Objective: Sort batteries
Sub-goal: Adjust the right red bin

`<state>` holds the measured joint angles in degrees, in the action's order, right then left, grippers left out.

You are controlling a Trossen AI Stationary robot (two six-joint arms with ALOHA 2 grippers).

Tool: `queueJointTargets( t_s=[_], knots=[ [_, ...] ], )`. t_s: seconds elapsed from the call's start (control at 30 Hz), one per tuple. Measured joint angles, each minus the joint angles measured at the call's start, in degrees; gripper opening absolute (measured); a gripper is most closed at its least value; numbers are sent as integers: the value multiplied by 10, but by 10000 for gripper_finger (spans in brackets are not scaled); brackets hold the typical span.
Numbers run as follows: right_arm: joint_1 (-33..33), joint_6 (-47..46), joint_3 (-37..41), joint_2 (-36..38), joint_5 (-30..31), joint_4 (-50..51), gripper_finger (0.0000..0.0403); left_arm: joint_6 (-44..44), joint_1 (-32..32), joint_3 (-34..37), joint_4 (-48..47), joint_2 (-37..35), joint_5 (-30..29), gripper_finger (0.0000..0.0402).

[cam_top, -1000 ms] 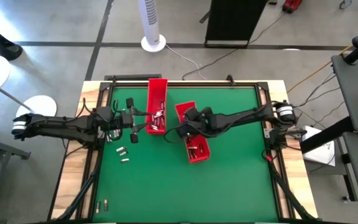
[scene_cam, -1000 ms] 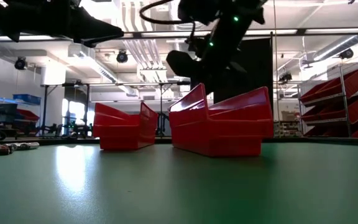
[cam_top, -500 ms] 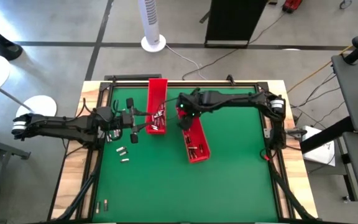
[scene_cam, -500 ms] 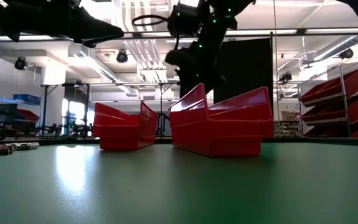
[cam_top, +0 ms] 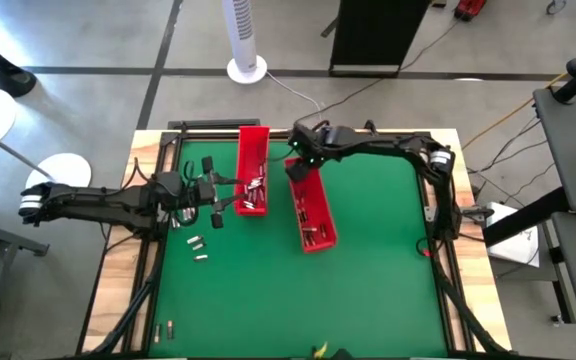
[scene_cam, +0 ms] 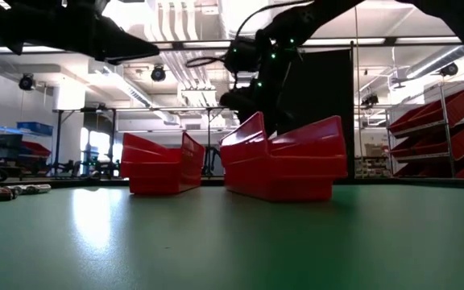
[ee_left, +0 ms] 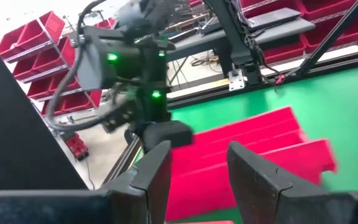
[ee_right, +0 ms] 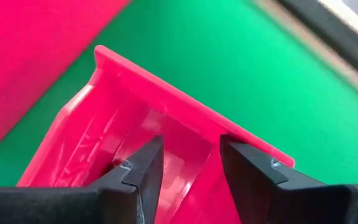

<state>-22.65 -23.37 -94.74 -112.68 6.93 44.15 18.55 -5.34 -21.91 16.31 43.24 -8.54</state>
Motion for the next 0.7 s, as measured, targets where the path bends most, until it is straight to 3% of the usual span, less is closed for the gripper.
queueJointTargets(
  t_s=[0.17,0.7],
  knots=[
    [-32,-28,-2,5,52,8,148,0,0,0,-3,-1,-1,136],
    [-111,-15,-5,4,82,-7,184,0,0,0,-18,-14,-1,136]
  ],
)
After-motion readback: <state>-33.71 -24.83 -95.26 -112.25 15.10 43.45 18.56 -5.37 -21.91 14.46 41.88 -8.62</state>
